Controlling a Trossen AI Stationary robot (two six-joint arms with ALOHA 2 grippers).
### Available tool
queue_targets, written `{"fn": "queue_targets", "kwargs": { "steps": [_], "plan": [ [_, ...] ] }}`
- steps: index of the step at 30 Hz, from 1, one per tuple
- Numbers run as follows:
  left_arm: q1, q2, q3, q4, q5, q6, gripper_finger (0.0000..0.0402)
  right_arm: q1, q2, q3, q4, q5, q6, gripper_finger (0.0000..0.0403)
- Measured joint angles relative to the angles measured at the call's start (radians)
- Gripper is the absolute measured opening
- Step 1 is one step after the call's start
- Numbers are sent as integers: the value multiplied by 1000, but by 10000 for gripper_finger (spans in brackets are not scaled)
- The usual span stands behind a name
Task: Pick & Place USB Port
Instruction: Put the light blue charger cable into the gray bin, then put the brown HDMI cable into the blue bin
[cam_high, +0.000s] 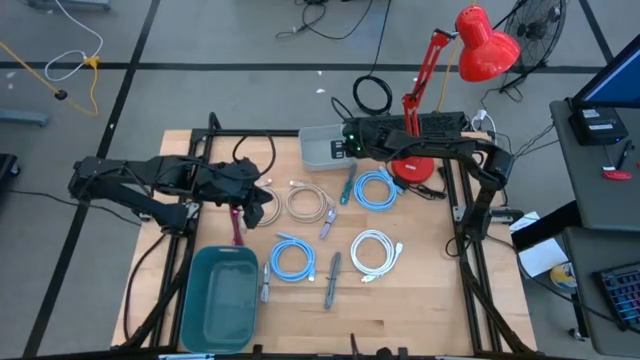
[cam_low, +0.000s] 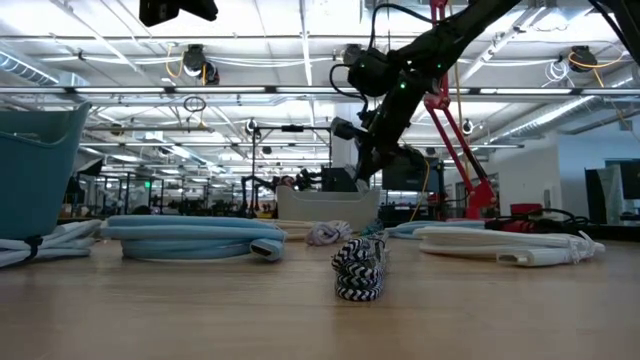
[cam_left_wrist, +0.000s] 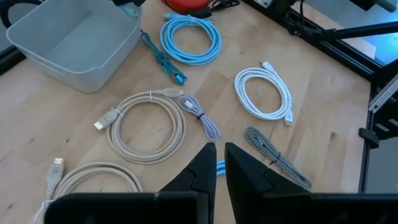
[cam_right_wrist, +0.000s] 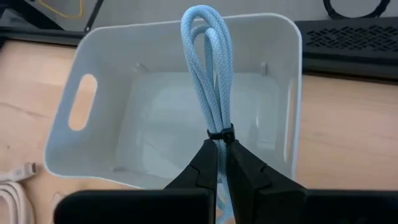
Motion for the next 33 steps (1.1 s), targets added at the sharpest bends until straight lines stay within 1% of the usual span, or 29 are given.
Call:
{"fn": "queue_targets", "kwargs": {
  "steps": [6,11,19,24,29,31,33],
  "plan": [
    [0,0,0,0,-12,-2,35,-3,0,0,-1,1,-4,11],
    [0,0,0,-1,-18,-2,35,-6,0,0,1,0,-50,21],
    [0,0,0,0,-18,-2,35,-6,0,0,33,-2,-104,63],
    [0,0,0,0,-18,-2,35,-10,-1,0,37,-2,-109,90],
    [0,0,0,0,-18,-2,35,-11,-1,0,49,-2,-107,106],
    [0,0,0,0,-18,-2,35,-11,-1,0,87,-5,-107,110],
    [0,0,0,0,-18,-2,35,-11,-11,0,132,-31,-111,111]
  ]
}}
